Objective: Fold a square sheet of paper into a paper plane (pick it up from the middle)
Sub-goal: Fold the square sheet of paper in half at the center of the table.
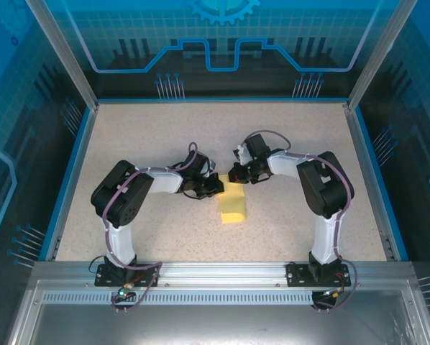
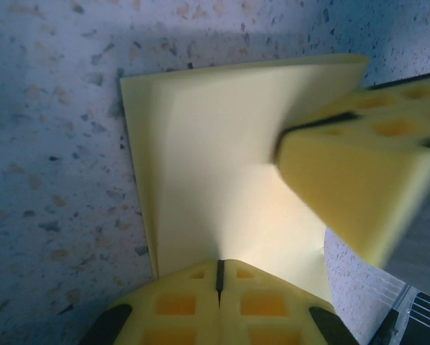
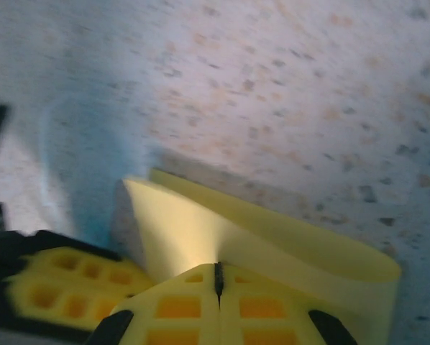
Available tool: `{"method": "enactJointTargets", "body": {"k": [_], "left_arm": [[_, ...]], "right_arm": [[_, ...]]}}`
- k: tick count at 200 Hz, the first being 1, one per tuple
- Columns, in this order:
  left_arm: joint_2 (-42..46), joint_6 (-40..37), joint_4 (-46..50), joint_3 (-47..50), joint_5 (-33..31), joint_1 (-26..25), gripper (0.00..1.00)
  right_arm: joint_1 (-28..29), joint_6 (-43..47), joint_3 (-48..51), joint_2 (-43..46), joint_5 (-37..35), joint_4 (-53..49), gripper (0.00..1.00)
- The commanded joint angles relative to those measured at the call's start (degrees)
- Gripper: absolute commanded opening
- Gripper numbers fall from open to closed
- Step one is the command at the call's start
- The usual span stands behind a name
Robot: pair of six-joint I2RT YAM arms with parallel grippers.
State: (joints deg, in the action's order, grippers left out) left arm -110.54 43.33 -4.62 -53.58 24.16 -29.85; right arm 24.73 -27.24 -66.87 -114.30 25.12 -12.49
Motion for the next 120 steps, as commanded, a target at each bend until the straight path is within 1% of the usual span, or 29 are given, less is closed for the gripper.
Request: {"method": "enactJointTargets", "body": {"k": [1,46,65,89,120], "left_arm": [[-10.04,-2.23,21.31,6.16,-13.11,-1.06,0.0],[-10.16,-2.65,20.23,7.26,-12.83,-1.06,0.0],[-10.12,-2.63,20.09,7.37,-12.82,-1.03,0.0],[-10.05,-2.71,20.41,6.75,-12.96,-1.04,0.0],[-9.99,-2.66,20.51,5.97,-12.96,-1.01,0.0]], "right_arm": [[-1.94,-0.55,-1.35,-1.81,0.12,-0.13,0.03],[-9.56,-4.41,0.06,-2.45,-1.85,4.89,0.03],[-11.95,-5.59,0.2,0.67,-2.72,5.81,0.04],[-10.84,-3.63,1.51,7.2,-2.36,3.74,0.04],[-5.13,-0.99,6.92,13.25,0.04,-0.31,0.04]]}}
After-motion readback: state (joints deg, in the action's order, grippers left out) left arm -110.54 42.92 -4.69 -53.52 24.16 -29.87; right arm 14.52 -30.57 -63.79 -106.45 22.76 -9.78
